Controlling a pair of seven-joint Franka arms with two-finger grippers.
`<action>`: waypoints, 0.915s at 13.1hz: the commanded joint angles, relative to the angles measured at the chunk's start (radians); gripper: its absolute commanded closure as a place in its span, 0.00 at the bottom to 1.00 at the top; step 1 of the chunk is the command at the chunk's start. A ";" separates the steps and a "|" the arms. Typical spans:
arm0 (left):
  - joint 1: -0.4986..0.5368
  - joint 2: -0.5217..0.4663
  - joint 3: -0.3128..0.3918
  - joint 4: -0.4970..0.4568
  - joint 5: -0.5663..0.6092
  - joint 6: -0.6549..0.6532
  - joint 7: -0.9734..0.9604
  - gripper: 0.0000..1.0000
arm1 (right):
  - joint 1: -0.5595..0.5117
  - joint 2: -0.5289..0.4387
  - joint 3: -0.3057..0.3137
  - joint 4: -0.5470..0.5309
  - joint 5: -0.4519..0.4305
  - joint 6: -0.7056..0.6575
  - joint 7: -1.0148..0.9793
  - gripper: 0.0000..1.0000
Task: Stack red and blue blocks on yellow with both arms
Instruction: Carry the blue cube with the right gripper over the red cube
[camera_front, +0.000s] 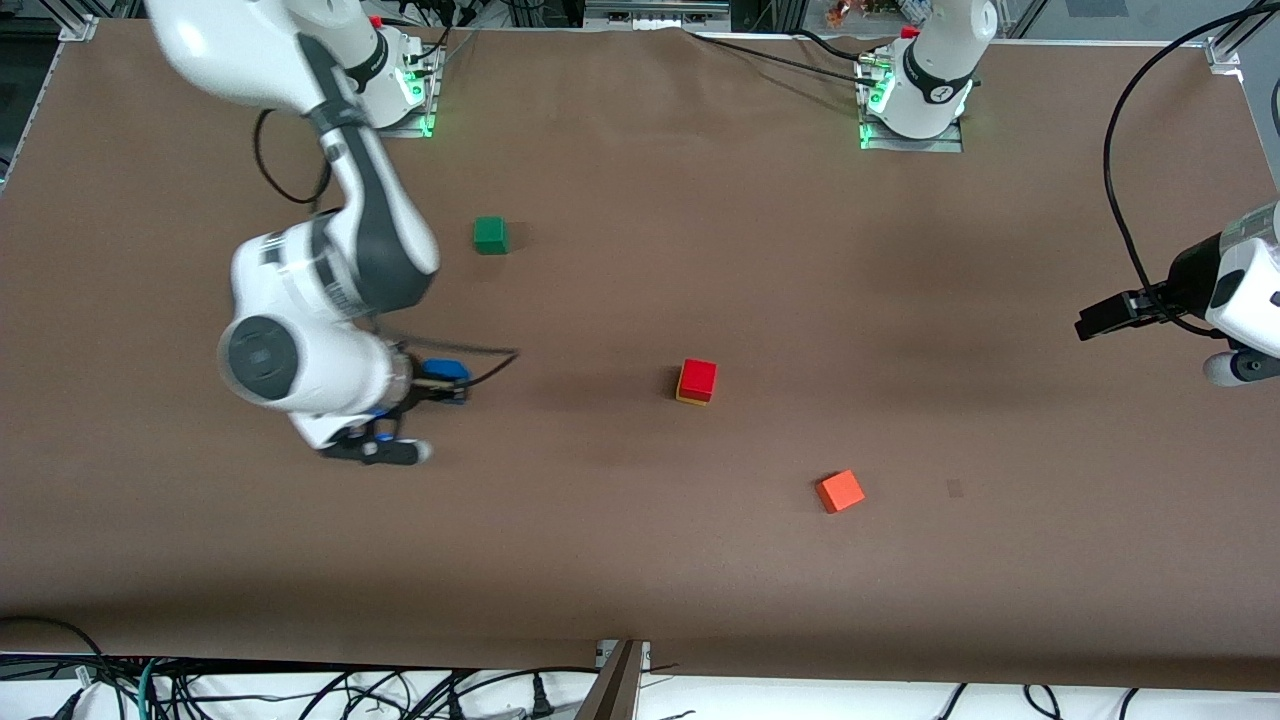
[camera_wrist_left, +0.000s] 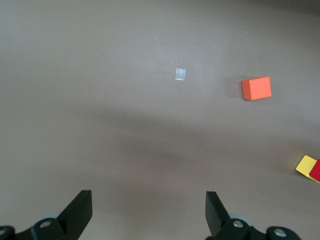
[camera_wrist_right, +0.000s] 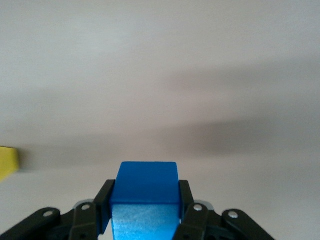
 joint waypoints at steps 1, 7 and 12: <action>0.002 -0.001 0.000 0.003 -0.022 0.005 0.023 0.00 | 0.031 0.087 0.051 0.156 0.035 -0.003 0.203 0.80; 0.001 0.001 0.000 0.002 -0.022 0.005 0.022 0.00 | 0.192 0.164 0.113 0.180 0.020 0.238 0.484 0.80; -0.002 0.001 0.000 0.003 -0.022 0.007 0.022 0.00 | 0.238 0.207 0.122 0.200 -0.009 0.325 0.450 0.80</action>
